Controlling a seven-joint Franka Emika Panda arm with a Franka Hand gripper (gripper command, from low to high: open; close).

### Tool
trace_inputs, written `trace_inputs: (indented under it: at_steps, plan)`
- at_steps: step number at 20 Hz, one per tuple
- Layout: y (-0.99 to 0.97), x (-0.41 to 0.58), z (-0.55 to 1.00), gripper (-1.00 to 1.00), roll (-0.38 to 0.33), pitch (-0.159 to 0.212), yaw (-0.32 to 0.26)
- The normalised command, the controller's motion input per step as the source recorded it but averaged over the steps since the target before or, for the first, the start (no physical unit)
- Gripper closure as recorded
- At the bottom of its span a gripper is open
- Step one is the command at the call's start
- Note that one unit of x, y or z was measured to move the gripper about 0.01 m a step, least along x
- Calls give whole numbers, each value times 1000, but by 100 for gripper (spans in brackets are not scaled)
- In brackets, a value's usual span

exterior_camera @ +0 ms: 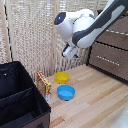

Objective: Move your gripper towards the bottom drawer handle. Grasp the handle gently with your gripper. Apply gentle outward force to slide the bottom drawer open.

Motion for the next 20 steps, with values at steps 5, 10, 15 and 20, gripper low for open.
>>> trace_inputs:
  at_steps: [5,10,15,20]
  plan:
    - [-232,0,-284,-100,-315,0,128]
    - [-234,0,-477,-100,-284,0,130]
    - [-237,0,-370,-100,-258,-2,120]
    - [-561,-37,-109,-100,-212,-31,48]
